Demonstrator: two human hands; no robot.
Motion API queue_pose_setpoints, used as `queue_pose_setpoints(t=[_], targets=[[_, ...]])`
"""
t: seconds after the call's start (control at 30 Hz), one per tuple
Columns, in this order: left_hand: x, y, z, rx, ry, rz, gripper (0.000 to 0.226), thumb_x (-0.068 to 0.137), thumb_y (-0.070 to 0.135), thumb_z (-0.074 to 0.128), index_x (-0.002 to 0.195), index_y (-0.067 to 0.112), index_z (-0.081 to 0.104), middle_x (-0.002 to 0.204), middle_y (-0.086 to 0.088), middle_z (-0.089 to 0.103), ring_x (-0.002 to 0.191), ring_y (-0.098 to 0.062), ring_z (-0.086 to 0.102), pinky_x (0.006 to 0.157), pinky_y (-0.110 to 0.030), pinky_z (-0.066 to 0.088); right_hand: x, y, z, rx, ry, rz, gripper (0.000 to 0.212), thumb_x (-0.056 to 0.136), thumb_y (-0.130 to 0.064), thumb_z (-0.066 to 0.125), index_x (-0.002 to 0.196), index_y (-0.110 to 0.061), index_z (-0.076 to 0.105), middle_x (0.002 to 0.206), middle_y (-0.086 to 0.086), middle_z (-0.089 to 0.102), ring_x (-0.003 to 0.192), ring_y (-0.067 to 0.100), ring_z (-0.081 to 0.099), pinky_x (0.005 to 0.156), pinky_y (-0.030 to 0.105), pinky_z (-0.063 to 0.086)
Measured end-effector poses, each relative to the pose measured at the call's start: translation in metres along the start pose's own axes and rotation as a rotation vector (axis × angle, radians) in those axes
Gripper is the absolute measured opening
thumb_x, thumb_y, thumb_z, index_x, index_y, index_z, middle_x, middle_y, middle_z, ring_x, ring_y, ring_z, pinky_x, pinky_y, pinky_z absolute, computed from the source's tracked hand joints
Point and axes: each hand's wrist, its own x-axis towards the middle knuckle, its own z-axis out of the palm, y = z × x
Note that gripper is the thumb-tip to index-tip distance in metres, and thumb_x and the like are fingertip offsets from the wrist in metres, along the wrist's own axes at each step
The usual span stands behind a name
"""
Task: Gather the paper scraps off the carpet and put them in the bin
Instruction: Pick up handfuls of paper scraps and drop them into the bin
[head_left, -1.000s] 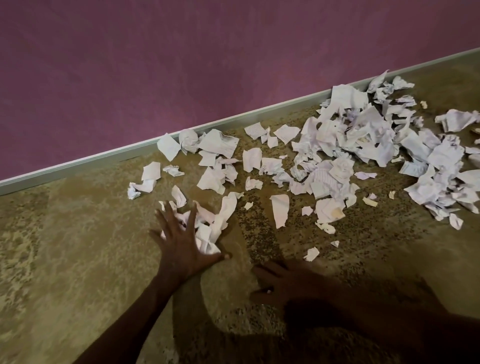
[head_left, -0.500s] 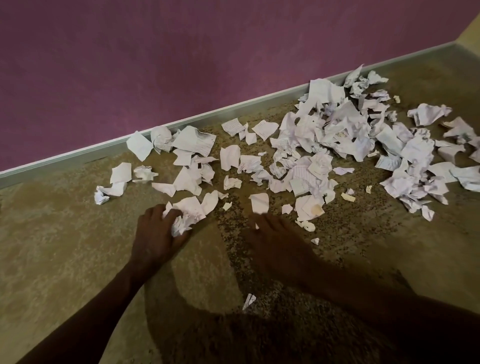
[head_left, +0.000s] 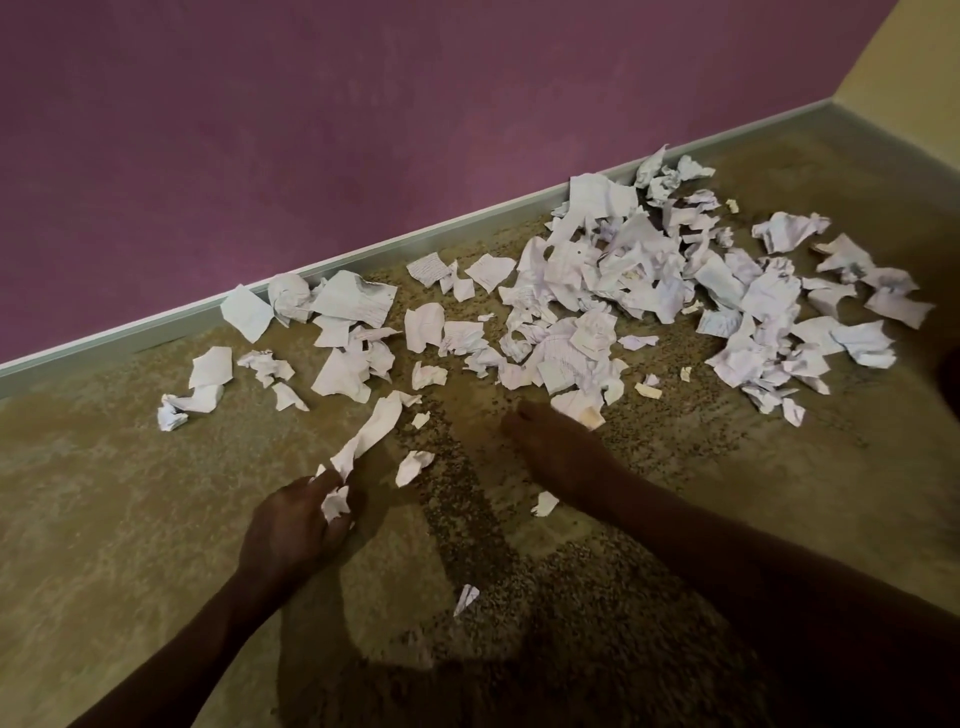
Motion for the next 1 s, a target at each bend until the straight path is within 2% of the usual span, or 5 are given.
queue_pose_setpoints(t=[0.13,0.33,0.47,0.7,1.0], targets=[[-0.004,0.018,-0.004,-0.257,0.027,-0.121,0.039,0.072,0.042,0.053,0.097,0.019,0.072,0.085,-0.009,0.073,0.073,-0.033,0.067,0.067,-0.048,0.055,-0.010,0.041,-0.007,-0.022,0.185,0.125,0.051,0.089,-0.037,0.019,0.121,-0.015,0.053,0.114,0.011,0.050,0.101,0.027,0.049,0.072,0.041,0.051],[-0.004,0.041,-0.004,-0.457,-0.003,-0.032,0.018,0.072,0.042,0.056,0.089,0.042,0.063,0.077,0.001,0.070,0.071,-0.028,0.066,0.065,-0.047,0.054,-0.025,0.053,0.003,-0.211,-0.333,0.165,0.102,0.067,-0.094,0.015,0.150,-0.037,0.006,0.162,0.011,0.001,0.143,0.046,0.011,0.112,0.064,0.023],[0.000,0.046,-0.003,-0.362,-0.029,0.036,0.018,0.072,0.038,0.053,0.082,0.028,0.065,0.074,0.002,0.065,0.066,-0.020,0.062,0.060,-0.039,0.051,-0.042,0.034,0.013,-0.246,-0.222,0.013,0.075,0.086,-0.066,0.050,0.149,-0.036,0.021,0.158,0.013,0.013,0.138,0.045,0.022,0.105,0.055,0.037],[0.010,0.049,-0.005,-0.337,-0.012,0.100,0.013,0.078,0.032,0.056,0.082,0.025,0.066,0.068,0.006,0.066,0.060,-0.020,0.063,0.057,-0.042,0.050,-0.052,0.022,0.028,0.172,0.013,-0.021,0.018,0.090,-0.021,0.058,0.107,-0.017,0.058,0.130,0.010,0.046,0.114,0.028,0.047,0.092,0.042,0.046],[0.026,0.066,-0.020,-0.263,0.030,0.033,0.043,0.079,0.047,0.056,0.085,0.007,0.071,0.075,0.000,0.064,0.075,-0.018,0.061,0.067,-0.019,0.038,-0.041,0.030,-0.022,0.498,0.124,0.210,0.020,0.079,-0.016,0.075,0.070,0.001,0.067,0.068,0.013,0.069,0.060,0.025,0.066,0.058,0.036,0.056]])
